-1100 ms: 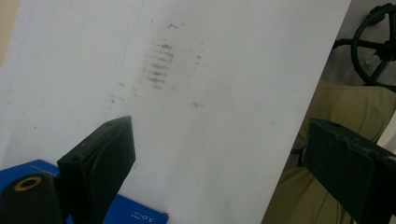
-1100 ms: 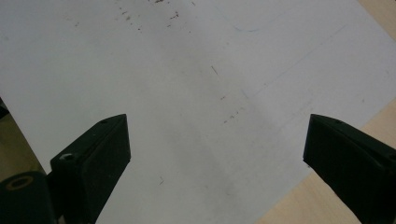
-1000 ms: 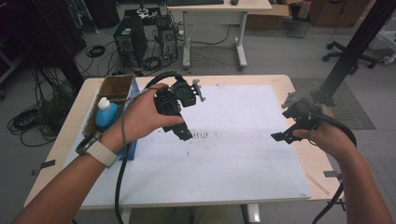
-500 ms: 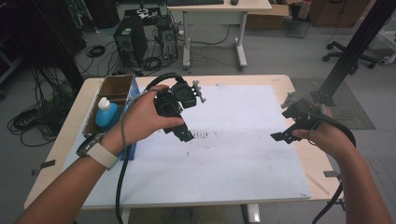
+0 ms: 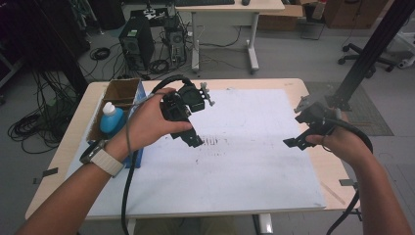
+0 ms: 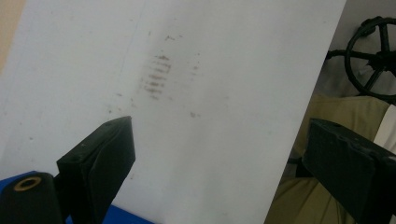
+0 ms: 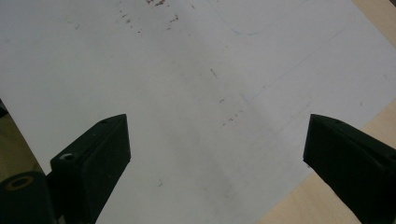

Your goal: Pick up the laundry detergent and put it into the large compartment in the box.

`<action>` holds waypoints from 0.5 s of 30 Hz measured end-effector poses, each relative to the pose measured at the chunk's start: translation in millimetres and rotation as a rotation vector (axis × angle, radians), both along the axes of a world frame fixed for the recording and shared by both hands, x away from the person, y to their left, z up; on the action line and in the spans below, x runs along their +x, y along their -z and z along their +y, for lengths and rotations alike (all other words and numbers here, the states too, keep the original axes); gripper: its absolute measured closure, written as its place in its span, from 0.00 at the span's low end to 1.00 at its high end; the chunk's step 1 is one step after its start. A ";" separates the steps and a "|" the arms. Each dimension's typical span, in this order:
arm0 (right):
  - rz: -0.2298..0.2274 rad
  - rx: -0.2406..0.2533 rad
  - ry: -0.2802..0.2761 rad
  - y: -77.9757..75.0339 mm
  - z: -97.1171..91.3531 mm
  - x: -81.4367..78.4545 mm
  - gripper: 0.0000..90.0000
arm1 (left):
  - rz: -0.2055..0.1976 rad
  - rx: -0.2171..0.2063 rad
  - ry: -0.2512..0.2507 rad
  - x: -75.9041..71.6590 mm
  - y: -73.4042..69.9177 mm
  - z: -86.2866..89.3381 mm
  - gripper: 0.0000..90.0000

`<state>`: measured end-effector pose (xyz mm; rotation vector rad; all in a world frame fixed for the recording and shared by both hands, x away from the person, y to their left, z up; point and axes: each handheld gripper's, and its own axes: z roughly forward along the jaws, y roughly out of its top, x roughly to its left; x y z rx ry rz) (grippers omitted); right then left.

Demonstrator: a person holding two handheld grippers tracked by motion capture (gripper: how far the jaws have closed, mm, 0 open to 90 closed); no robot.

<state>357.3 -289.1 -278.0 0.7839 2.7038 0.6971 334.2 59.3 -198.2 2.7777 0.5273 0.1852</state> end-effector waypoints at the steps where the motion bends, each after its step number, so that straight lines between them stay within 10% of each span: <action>1: -0.001 -0.001 0.000 0.2 -0.4 0.0 0.08 | 0.001 -0.002 -0.003 0.3 0.0 0.1 0.11; 15: 0.002 0.001 0.006 2.4 -3.4 -2.4 0.08 | -0.001 -0.008 -0.007 2.8 0.7 0.2 0.11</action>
